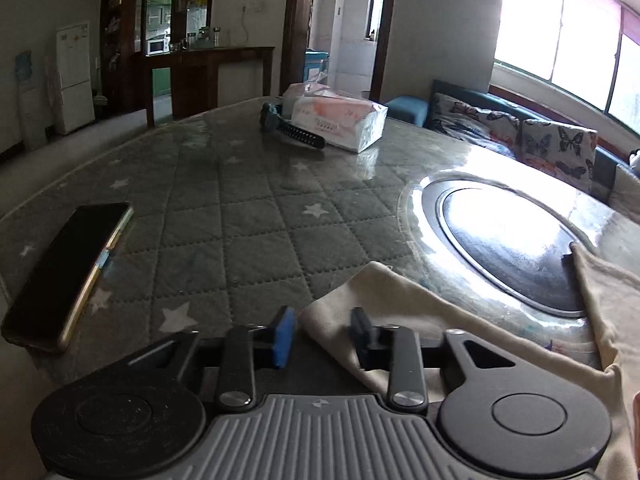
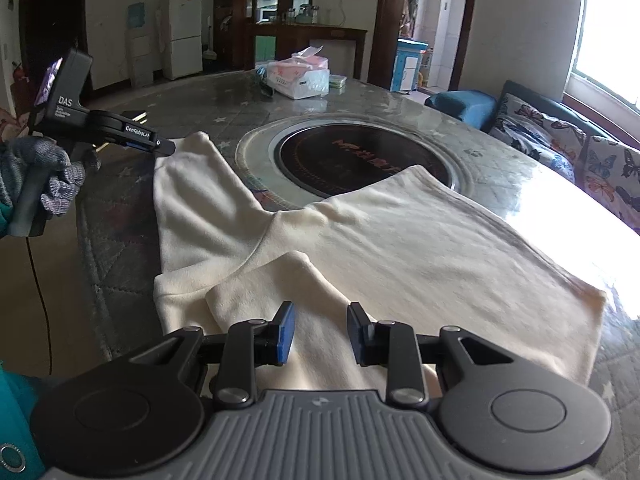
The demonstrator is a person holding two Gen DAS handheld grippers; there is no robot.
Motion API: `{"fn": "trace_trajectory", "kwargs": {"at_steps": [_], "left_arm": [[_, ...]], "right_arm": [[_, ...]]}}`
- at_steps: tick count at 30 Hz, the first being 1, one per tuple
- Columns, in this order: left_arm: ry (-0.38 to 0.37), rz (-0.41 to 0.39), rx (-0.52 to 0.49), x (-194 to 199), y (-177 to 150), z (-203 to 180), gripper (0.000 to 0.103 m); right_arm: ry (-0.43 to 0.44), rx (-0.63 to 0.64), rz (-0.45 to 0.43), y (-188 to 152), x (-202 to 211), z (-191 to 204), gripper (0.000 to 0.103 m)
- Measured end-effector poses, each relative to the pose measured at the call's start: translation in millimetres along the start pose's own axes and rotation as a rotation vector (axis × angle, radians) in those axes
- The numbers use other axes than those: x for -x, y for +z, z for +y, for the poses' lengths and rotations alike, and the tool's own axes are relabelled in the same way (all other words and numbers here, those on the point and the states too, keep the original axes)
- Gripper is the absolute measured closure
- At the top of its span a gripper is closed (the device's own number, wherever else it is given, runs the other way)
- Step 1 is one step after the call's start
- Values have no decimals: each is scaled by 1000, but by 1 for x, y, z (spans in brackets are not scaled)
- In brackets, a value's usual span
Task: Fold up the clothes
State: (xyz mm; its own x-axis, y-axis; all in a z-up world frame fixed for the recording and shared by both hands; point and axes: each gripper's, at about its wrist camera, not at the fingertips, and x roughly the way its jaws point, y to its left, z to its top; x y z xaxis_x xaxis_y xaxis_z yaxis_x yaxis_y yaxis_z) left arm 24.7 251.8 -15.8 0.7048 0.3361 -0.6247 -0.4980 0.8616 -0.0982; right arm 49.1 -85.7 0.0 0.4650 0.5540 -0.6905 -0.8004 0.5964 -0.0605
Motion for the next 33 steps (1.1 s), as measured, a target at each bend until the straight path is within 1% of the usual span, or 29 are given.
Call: {"fn": "trace_trajectory", "kwargs": {"at_steps": [1,2,3,5,7,11,14,19,22,24,27,29,31,33], "left_arm": [[-3,-1,2,0,0,-1,87],[-9,-3,9,3,0,-3,93],[-24,-8,21,7,2,-4,95],[-72,-19,46,17,7,-8,96],[-138,-41,47,30,14,-18,96],[-315,-84,6,64,24,-55,97],[-459,-82,-41,86,24,-90,97],[-675,-73,-138,117,12,-152,97],[-767,-61,-211,129,-3,-188,97],[-813,-41,-266,131,-17,-211,97],[-864,-6,-355,130,-41,-239,95],[-887,41,-399,129,-59,-252,94],[-897,70,-440,128,-72,-255,92],[-885,80,-468,128,-79,-252,70]], "right_arm": [[-4,-6,-4,-1,2,-1,75],[-9,-12,-8,-3,5,-3,75],[-18,-25,-15,-4,9,-5,75],[-31,-40,-24,-7,15,-8,75],[-47,-57,-34,-11,22,-12,75],[-93,-107,-57,-20,37,-24,75],[-117,-150,-72,-27,46,-33,75],[-160,-195,-94,-41,65,-45,75],[-192,-224,-103,-52,77,-52,75],[-209,-242,-105,-59,84,-56,75],[-236,-275,-105,-69,94,-62,75],[-248,-295,-103,-75,97,-65,75],[-251,-309,-103,-79,100,-67,75],[-252,-320,-103,-80,100,-68,75]]}}
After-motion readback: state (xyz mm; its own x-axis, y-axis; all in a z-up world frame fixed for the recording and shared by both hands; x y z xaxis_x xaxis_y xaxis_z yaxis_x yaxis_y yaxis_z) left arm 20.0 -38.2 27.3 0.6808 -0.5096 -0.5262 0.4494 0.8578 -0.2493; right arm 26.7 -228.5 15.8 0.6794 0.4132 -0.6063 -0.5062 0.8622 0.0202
